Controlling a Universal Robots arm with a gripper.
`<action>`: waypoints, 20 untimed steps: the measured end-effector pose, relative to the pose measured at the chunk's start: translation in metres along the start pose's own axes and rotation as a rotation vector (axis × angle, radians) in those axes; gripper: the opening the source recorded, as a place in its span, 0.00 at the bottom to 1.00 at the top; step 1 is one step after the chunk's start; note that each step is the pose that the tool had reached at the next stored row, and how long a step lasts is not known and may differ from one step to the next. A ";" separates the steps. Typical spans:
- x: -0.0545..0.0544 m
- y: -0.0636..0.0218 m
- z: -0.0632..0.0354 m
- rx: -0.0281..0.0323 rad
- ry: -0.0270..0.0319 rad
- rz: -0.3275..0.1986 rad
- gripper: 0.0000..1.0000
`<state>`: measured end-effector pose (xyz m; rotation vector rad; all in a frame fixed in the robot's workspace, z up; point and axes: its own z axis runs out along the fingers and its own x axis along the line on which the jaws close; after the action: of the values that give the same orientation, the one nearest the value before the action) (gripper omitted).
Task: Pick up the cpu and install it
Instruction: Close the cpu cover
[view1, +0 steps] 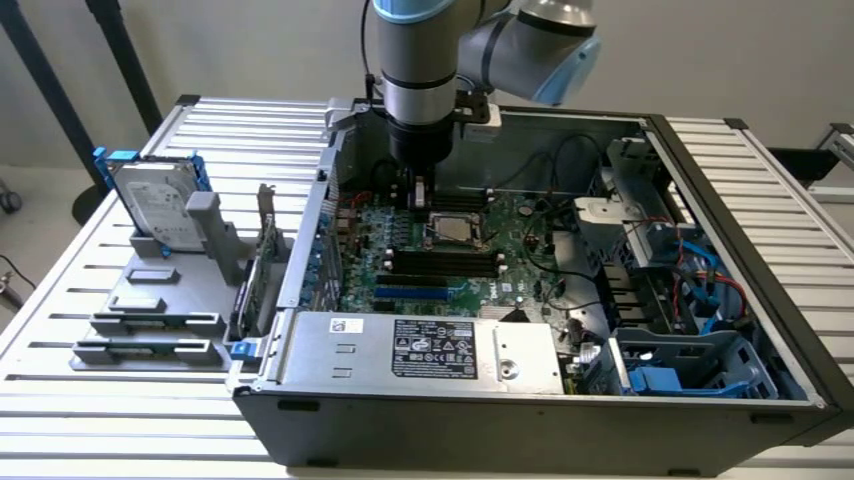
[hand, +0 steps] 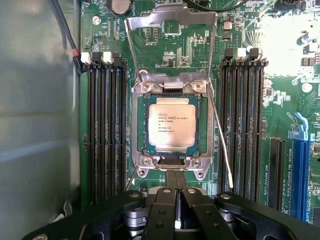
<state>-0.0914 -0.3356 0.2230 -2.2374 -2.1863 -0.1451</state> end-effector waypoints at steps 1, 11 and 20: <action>0.000 0.0000 0.0000 0.0000 0.0002 0.000 0.11; 0.000 0.0003 0.0000 0.0001 0.0012 0.000 0.11; -0.001 0.0335 -0.0122 0.0011 0.0223 0.001 0.11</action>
<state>-0.0587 -0.3379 0.2371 -2.2257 -2.1732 -0.1680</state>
